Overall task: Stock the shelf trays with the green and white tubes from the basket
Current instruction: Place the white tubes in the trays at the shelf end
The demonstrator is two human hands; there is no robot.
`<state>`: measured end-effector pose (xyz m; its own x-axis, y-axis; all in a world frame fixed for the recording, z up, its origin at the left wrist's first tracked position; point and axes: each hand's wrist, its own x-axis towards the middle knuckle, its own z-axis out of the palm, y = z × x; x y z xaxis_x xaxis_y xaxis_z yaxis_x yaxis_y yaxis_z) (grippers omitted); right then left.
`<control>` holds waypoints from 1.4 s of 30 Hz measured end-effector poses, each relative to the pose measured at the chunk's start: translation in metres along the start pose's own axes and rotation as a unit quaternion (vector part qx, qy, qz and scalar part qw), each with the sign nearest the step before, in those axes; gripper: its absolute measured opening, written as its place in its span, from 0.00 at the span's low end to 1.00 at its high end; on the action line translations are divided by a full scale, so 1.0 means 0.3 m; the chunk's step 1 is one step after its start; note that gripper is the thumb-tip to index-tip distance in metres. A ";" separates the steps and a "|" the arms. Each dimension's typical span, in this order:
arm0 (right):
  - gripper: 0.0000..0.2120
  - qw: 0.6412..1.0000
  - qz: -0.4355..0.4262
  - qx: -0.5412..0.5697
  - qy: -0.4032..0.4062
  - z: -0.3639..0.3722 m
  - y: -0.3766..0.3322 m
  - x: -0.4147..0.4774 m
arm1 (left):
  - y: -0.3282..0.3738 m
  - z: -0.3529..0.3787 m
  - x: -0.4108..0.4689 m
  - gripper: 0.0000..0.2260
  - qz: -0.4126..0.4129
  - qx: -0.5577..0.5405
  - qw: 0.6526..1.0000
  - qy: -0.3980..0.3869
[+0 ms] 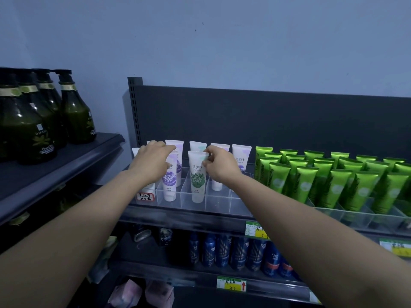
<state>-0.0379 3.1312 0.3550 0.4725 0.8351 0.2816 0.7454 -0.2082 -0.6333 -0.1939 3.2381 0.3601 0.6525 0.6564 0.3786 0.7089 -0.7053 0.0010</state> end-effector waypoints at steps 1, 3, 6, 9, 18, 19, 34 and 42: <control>0.09 1.000 0.001 0.001 0.000 0.000 -0.002 -0.001 | -0.002 -0.001 -0.002 0.23 0.001 0.001 1.000 0.001; 0.10 1.000 0.005 0.005 0.000 -0.001 -0.004 -0.003 | -0.004 -0.003 -0.004 0.23 0.004 0.003 1.000 0.003; 0.12 1.000 0.011 0.007 -0.003 -0.002 -0.007 -0.009 | 0.001 -0.010 -0.005 0.23 0.008 -0.004 1.000 0.008; 0.14 1.000 0.009 -0.009 0.001 -0.006 -0.003 -0.024 | 0.021 -0.020 -0.003 0.23 0.024 -0.013 0.999 0.018; 0.21 0.971 -0.105 -0.189 0.103 -0.170 0.015 -0.097 | 0.193 -0.082 0.046 0.21 0.090 -0.050 0.994 0.040; 0.21 0.962 -0.112 -0.219 0.114 -0.203 0.026 -0.108 | 0.223 -0.093 0.051 0.21 0.097 -0.052 0.993 0.042; 0.27 0.905 0.021 -0.406 0.126 -0.711 0.460 -0.485 | 0.903 -0.153 -0.005 0.19 0.236 -0.055 0.969 0.047; 0.23 0.892 0.119 -0.431 0.069 -0.927 0.739 -0.842 | 1.340 -0.083 -0.184 0.19 0.294 -0.060 0.954 0.015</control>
<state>0.1390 2.7325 0.3440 0.6747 0.6568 0.3367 0.6726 -0.7350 0.0859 0.0483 2.9118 0.3627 0.9186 0.1318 0.3726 0.1867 -0.9757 -0.1151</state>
